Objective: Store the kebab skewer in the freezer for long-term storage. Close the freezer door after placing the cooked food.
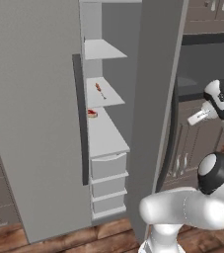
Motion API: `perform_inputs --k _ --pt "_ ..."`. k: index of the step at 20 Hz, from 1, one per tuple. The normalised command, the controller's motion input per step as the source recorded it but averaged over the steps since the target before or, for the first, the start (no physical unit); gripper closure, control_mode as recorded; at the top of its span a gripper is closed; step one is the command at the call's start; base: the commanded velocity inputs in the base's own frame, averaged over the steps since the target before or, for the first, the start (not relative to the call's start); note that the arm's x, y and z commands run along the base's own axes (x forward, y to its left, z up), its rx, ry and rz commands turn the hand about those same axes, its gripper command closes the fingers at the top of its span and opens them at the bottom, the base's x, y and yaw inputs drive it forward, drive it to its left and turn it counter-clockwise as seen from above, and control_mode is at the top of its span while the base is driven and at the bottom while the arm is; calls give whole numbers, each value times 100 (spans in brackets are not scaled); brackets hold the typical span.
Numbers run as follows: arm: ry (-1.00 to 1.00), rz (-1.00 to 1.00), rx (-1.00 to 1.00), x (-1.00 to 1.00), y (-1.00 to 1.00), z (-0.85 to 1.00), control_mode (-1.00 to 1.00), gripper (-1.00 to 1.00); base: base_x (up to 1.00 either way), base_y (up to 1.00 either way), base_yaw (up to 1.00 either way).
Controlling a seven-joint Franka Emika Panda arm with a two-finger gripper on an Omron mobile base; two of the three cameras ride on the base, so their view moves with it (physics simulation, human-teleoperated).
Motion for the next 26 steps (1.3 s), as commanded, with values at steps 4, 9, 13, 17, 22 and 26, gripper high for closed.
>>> perform_inputs --k 4,9,13,17,22,26 --pt "0 18 20 -1 3 16 -100 -100 0 0 0" --pt "0 12 0 1 21 0 -100 -100 0 0 0" --pt "-3 6 0 15 8 -2 -100 -100 0 0 0" --pt "-6 1 0 9 13 -2 -100 -100 0 0 0" --pt "-7 0 0 17 11 -9 -100 -100 0 0 0" --pt "-6 0 0 20 12 -10 -100 -100 0 0 0"
